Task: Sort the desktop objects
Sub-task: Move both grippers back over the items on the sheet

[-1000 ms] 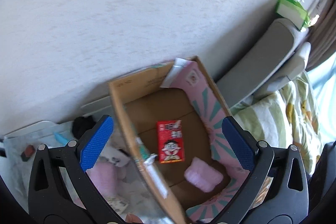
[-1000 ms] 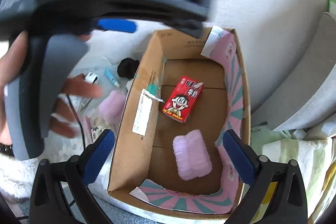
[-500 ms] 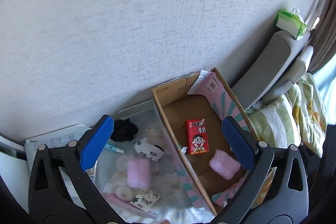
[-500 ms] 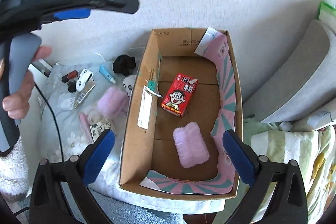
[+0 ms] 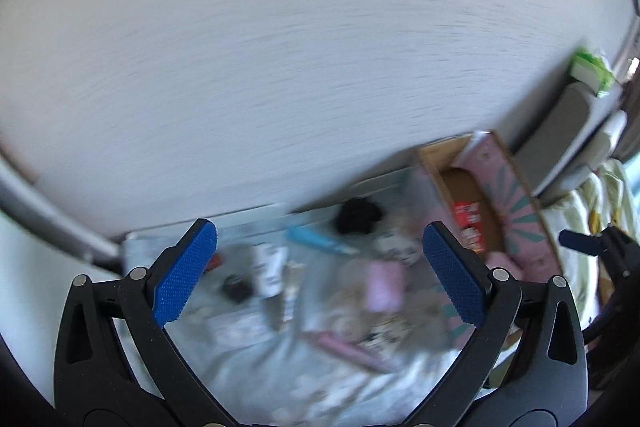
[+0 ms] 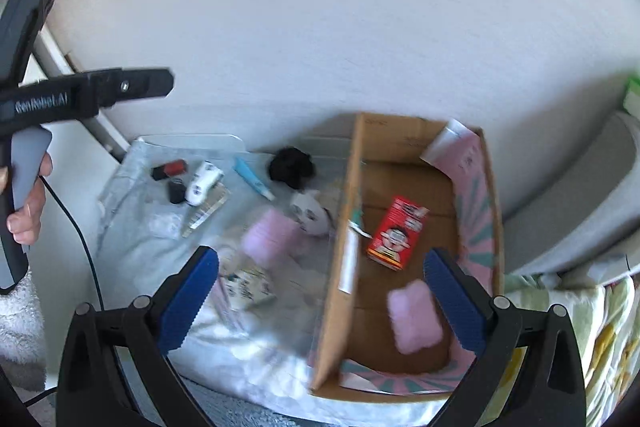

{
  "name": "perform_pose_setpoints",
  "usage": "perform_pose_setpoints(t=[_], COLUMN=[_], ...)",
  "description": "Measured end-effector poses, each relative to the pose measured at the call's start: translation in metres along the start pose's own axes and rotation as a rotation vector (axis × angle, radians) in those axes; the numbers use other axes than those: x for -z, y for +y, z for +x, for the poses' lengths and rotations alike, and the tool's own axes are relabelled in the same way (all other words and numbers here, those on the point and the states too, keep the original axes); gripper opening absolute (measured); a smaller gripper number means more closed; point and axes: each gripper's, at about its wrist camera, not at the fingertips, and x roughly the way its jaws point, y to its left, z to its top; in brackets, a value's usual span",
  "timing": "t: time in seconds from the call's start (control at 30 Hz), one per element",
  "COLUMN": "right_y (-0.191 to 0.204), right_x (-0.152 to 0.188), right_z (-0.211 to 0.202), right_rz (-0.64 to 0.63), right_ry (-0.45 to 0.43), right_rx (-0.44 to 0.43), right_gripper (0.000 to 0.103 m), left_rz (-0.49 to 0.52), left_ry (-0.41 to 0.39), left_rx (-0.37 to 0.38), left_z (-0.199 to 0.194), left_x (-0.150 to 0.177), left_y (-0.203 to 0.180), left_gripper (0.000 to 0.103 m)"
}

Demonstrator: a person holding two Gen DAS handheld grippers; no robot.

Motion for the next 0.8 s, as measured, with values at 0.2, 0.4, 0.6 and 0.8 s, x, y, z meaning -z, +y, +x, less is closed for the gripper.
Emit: perform_pose_setpoints(t=[0.2,0.4,0.6,0.8], right_y=[0.047,0.083,0.103,0.101], right_x=[-0.007,-0.007,0.007,0.020], right_z=[0.018,0.055,0.107,0.140], right_rz=[-0.068,-0.071,0.002,0.102], right_ry=[0.018,0.089,0.166,0.173], right_rx=[-0.036,-0.083,-0.033,0.050], right_gripper=[0.103,0.103,0.103,0.103], left_rz=[-0.096,-0.204,-0.245,-0.253], left_ry=[0.058,0.170,0.297,0.354], left_rx=[-0.086,-0.099,-0.078,-0.079], left_z=[0.002,0.033,0.087,0.134], left_x=[0.034,0.083,0.128,0.156], left_y=[0.067,0.114,0.119,0.110], left_gripper=[0.103,0.103,0.103,0.103])
